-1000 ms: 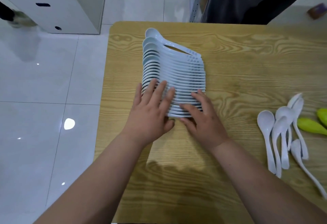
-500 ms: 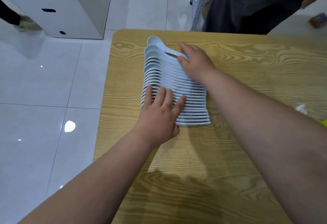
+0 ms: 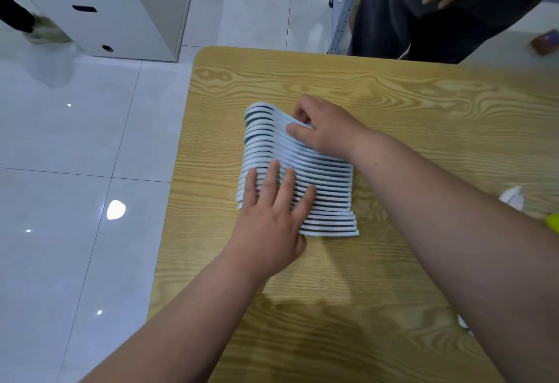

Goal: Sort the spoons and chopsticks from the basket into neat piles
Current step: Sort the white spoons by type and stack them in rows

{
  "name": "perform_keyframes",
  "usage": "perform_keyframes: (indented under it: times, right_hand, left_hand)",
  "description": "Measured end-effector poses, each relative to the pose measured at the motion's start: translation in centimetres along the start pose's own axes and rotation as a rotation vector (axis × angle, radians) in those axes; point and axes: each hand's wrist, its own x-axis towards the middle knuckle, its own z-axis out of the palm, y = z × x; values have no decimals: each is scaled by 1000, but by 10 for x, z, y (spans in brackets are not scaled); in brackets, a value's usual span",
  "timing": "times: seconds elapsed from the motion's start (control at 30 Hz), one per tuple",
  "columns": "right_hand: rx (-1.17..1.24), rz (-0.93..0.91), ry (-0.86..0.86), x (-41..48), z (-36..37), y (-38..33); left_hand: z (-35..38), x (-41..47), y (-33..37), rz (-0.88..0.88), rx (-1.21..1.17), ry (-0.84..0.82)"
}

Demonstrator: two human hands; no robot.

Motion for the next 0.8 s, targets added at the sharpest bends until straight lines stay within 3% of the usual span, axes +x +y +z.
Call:
perform_keyframes:
  times: [0.13,0.43,0.6,0.8]
  right_hand:
    - [-122,0,-156,8,2,-18]
    - [-8,-64,-37,12,20,-25]
    - [-60,-78,34,-1,23,-7]
    - [-8,-167,-40,-4,25,-7]
  left_hand:
    - [0,-6,5,-27,5,-11]
    - [1,-6,6,-44,35,-39]
    - [3,-8,4,-49,45,-20]
    - [2,-12,5,-56,42,4]
